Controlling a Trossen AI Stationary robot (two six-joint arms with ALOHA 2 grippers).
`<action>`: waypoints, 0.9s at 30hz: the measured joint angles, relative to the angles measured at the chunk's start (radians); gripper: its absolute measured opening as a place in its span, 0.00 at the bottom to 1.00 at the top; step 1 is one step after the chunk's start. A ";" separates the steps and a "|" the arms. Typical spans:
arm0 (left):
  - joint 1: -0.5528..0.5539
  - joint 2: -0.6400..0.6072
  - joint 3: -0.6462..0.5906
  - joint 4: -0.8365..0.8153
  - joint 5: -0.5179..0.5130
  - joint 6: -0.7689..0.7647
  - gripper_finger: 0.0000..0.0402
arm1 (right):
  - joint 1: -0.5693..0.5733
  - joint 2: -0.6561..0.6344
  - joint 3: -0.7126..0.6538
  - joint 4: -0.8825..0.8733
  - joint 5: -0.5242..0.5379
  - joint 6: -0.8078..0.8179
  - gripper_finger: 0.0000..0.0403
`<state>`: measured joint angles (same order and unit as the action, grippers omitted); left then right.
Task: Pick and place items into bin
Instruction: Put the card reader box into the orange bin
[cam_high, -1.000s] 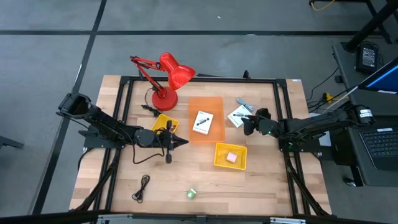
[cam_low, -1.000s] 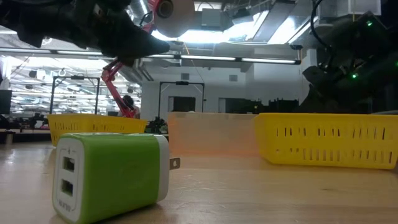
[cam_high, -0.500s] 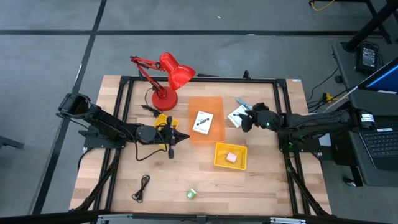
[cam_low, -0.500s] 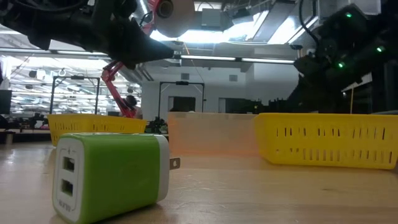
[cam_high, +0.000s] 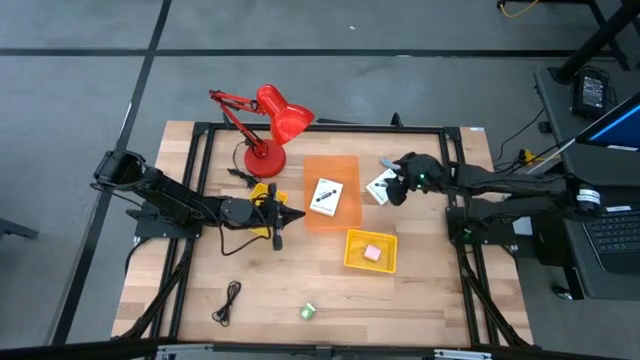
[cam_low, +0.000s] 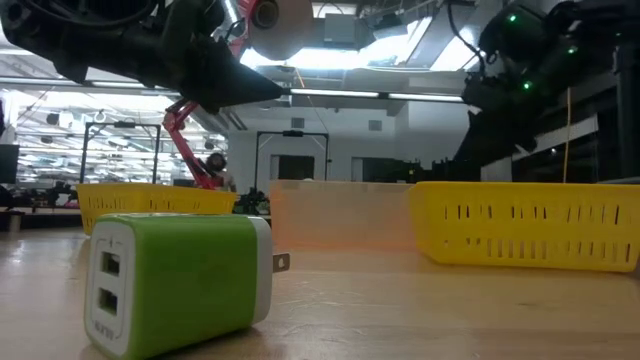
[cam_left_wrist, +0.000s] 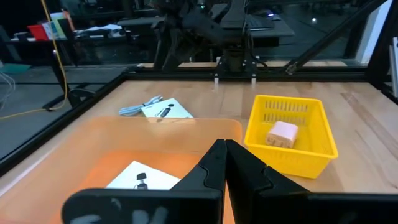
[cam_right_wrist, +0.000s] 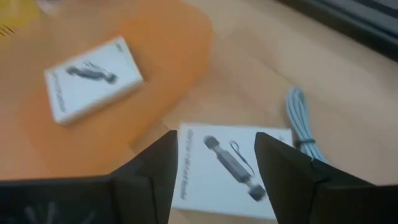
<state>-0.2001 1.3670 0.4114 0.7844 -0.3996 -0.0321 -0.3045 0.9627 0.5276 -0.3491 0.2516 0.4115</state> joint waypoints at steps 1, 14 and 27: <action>0.000 0.000 0.000 0.000 0.000 -0.003 0.01 | -0.003 0.010 0.003 -0.014 0.000 -0.003 0.48; 0.000 0.000 0.000 -0.002 0.000 -0.007 0.01 | -0.014 0.084 0.004 -0.083 -0.018 -0.013 0.48; 0.004 0.003 0.170 -0.281 0.002 0.037 0.01 | -0.032 0.084 0.004 -0.197 -0.042 0.029 0.27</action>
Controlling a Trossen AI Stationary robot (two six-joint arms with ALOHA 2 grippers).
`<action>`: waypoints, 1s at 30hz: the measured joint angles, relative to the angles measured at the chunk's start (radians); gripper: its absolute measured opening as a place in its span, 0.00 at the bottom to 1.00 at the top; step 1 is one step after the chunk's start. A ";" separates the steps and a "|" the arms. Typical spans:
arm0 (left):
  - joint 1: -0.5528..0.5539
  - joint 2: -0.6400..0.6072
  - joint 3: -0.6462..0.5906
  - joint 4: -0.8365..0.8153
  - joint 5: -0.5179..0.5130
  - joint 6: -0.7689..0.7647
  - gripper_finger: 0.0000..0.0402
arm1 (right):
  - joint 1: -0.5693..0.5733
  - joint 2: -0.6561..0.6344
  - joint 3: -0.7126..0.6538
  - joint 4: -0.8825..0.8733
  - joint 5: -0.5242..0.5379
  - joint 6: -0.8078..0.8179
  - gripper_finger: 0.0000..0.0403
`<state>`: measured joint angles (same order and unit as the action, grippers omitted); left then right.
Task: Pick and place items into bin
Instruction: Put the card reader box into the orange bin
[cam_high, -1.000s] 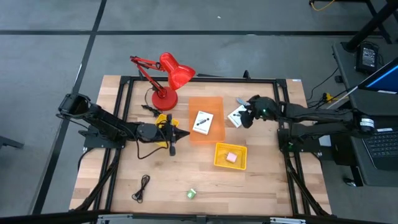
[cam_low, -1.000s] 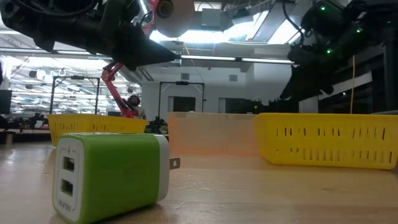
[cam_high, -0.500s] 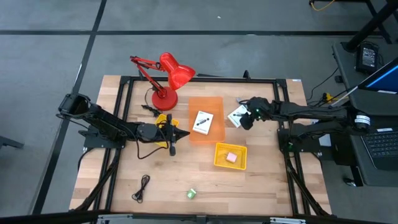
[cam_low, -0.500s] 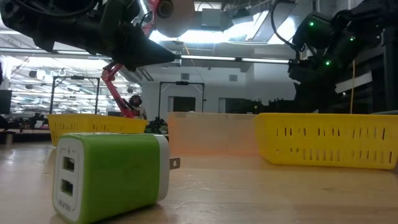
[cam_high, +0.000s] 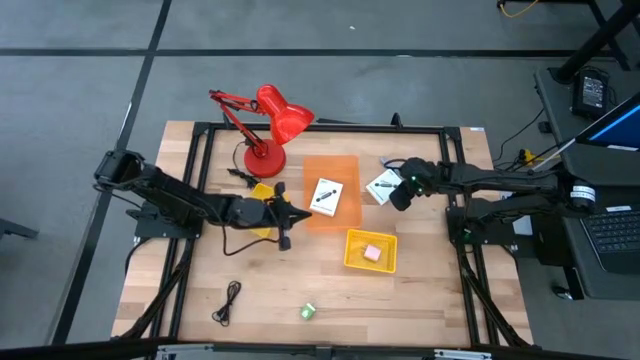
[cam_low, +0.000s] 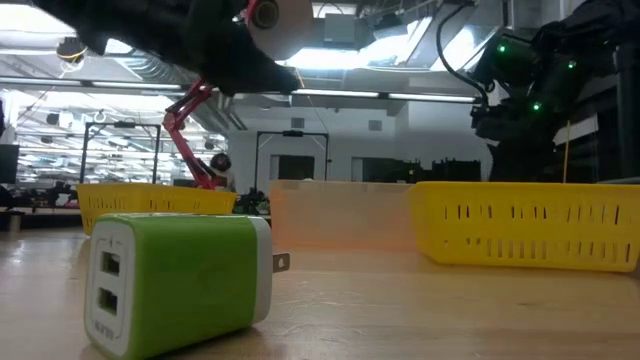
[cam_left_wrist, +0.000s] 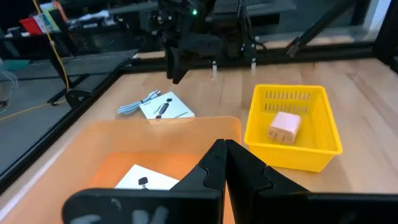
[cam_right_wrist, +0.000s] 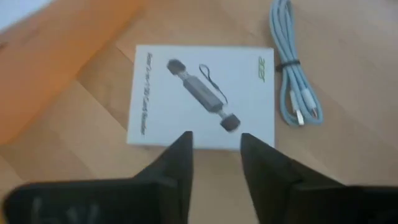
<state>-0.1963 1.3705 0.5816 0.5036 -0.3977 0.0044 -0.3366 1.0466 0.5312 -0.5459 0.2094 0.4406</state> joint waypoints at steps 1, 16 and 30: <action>0.004 0.004 0.017 -0.022 0.000 0.000 0.01 | -0.004 0.000 0.000 -0.009 -0.002 0.000 0.24; 0.137 0.150 0.152 -0.060 0.168 0.085 0.01 | -0.017 0.061 0.000 0.009 -0.004 -0.062 0.00; 0.201 0.179 0.255 -0.157 0.273 0.154 0.01 | -0.017 0.117 0.000 0.088 -0.107 -0.160 0.00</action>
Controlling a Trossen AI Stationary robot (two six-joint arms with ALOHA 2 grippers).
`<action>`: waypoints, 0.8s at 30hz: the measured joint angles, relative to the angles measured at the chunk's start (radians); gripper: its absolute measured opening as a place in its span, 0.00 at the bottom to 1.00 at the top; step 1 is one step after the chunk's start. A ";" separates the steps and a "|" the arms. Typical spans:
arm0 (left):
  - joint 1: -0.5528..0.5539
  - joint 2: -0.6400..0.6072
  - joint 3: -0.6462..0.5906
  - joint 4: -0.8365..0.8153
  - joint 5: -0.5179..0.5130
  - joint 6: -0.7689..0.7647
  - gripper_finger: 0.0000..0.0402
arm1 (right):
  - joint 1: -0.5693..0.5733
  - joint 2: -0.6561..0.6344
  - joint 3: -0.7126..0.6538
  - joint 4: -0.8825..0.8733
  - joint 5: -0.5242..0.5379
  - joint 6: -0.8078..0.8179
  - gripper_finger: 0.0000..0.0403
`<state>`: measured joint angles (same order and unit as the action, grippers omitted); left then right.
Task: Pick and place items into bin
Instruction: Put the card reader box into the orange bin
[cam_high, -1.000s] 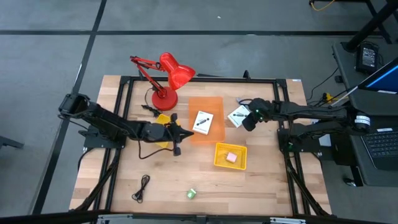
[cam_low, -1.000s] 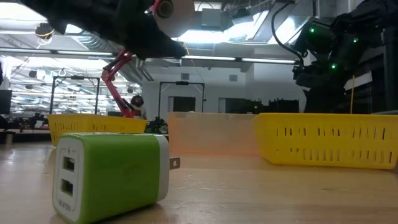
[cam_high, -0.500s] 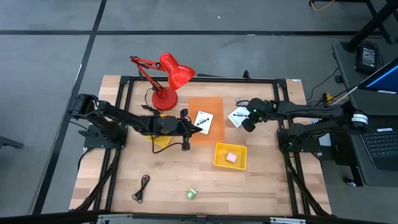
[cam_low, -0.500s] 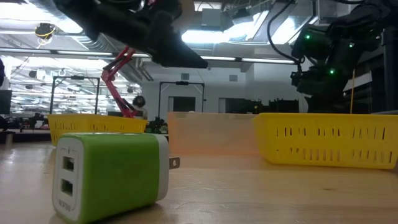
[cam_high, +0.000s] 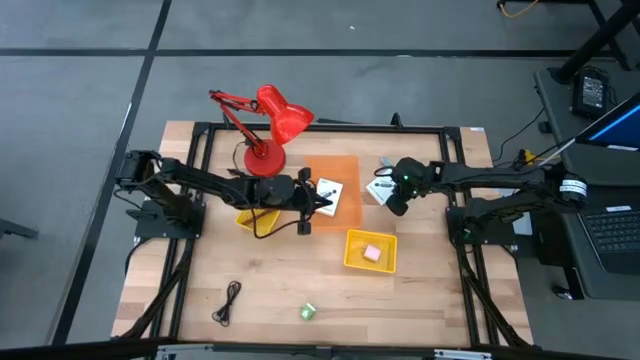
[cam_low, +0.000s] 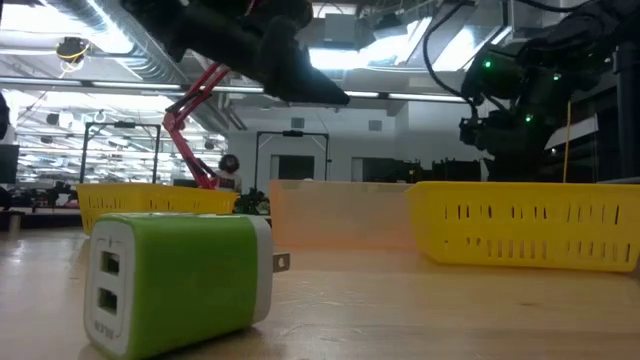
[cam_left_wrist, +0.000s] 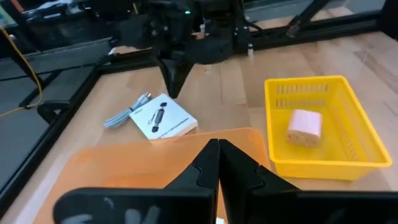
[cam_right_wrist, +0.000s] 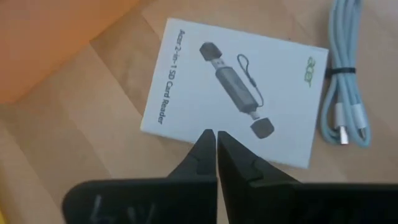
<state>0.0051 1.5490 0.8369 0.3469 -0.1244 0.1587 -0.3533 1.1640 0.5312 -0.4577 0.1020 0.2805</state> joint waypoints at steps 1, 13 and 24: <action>0.000 0.011 0.014 -0.001 0.013 0.009 0.01 | 0.000 0.013 0.000 0.007 0.001 0.000 0.00; 0.000 0.154 0.103 -0.044 0.091 0.073 0.01 | 0.000 0.144 0.002 0.072 -0.002 -0.022 0.00; 0.000 0.156 0.104 -0.037 0.090 0.073 0.01 | 0.000 0.094 0.000 0.048 -0.020 -0.023 0.00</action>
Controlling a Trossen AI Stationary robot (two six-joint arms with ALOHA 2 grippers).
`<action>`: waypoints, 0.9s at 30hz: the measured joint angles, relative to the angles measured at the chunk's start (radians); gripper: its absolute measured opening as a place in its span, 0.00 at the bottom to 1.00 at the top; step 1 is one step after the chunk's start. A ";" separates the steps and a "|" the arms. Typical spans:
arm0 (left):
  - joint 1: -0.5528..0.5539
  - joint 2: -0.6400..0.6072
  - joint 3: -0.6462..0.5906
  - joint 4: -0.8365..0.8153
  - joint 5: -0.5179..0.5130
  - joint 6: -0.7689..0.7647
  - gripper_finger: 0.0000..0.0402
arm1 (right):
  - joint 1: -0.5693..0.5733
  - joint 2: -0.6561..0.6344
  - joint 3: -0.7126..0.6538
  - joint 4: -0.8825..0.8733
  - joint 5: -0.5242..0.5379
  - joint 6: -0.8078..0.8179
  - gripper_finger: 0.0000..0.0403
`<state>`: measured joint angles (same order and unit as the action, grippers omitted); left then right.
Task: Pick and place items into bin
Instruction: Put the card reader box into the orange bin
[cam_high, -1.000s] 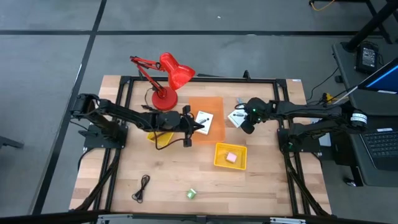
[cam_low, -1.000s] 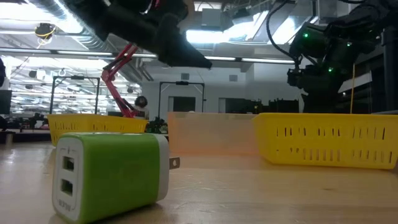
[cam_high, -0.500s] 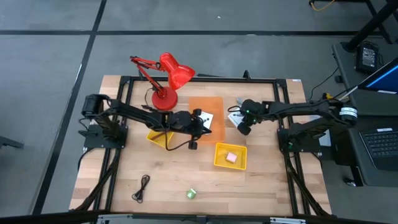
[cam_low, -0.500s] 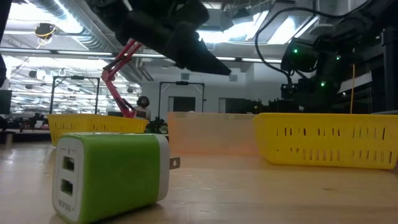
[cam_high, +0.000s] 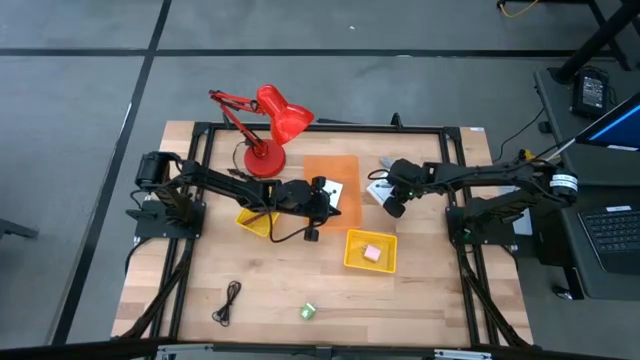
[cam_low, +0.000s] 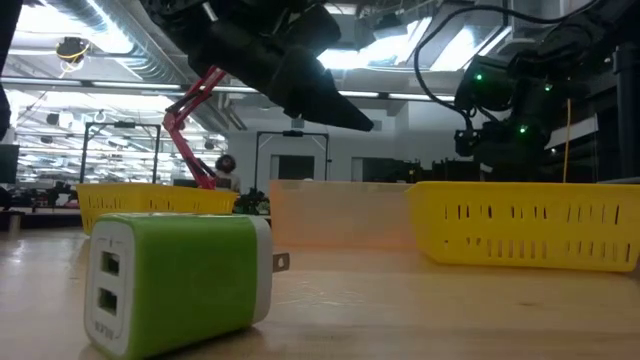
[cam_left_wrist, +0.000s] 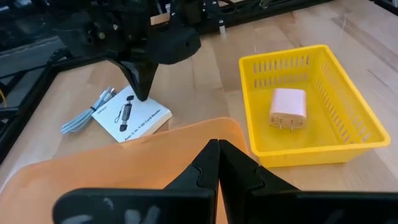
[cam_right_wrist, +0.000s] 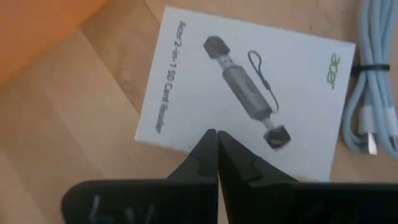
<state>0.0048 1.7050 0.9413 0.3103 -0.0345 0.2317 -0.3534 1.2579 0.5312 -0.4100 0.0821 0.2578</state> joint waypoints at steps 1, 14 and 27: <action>0.000 0.000 0.000 0.000 0.000 0.000 0.01 | 0.000 -0.007 0.000 -0.013 -0.001 0.002 0.00; 0.000 0.000 0.000 0.002 -0.003 0.000 0.01 | 0.000 -0.015 0.000 -0.045 0.003 0.021 0.00; 0.000 0.000 0.000 0.002 -0.003 -0.001 0.01 | 0.000 -0.015 0.000 -0.042 0.049 0.022 0.00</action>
<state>0.0048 1.7046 0.9413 0.3126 -0.0372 0.2310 -0.3534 1.2434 0.5308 -0.4519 0.1310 0.2795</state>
